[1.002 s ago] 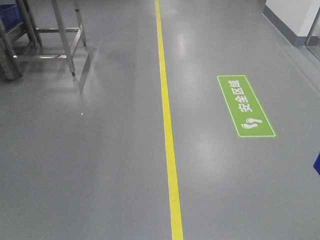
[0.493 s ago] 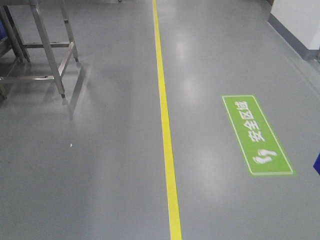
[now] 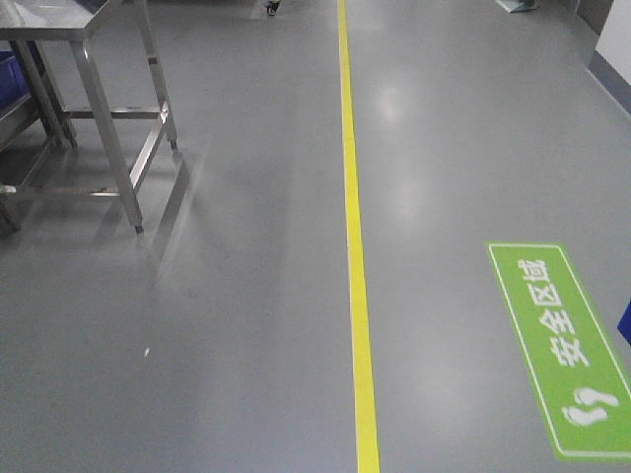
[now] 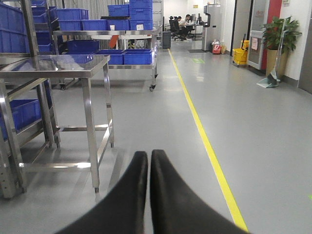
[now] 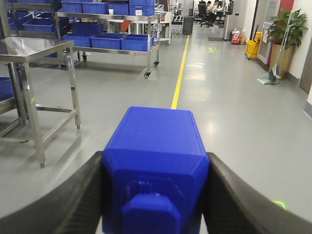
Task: Pour parts from conveyor to right shelf
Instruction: 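Drive forward past the cart of blue bins, holding the block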
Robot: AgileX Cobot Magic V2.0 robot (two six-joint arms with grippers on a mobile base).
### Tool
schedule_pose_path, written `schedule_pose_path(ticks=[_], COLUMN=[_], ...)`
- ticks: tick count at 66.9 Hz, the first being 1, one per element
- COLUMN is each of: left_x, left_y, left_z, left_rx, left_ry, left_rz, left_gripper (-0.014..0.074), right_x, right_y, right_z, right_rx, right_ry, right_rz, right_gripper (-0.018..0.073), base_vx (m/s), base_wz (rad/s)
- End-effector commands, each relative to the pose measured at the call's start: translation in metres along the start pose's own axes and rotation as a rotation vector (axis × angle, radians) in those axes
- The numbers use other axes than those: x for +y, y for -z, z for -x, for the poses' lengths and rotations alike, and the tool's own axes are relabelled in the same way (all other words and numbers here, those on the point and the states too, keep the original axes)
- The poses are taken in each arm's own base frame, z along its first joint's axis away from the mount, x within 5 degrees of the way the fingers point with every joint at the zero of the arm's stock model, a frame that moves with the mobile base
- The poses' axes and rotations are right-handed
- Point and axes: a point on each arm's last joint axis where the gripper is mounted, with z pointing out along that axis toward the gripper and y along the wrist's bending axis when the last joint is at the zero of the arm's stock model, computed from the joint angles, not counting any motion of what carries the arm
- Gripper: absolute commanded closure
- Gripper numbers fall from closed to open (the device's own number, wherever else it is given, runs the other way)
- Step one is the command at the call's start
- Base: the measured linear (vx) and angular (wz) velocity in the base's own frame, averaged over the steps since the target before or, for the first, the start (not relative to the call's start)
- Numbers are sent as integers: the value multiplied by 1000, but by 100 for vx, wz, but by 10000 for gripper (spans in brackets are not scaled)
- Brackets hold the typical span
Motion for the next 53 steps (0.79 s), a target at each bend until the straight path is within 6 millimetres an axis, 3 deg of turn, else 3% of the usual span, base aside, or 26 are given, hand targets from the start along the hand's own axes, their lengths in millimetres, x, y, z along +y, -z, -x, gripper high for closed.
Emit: schedule_pose_path(ticks=[1, 53], left_x=[0, 0], left_y=[2, 2], left_z=[16, 16], left_rx=[-103, -103], left_ry=[13, 13], left_rz=[-2, -2], left_gripper=[603, 603], right_x=[-2, -2], right_y=[2, 2], right_z=[15, 15], right_rx=[-92, -92], right_ry=[5, 5], right_rz=[-26, -26], right_gripper=[568, 568], base_vx=[66, 68], base_wz=[5, -5])
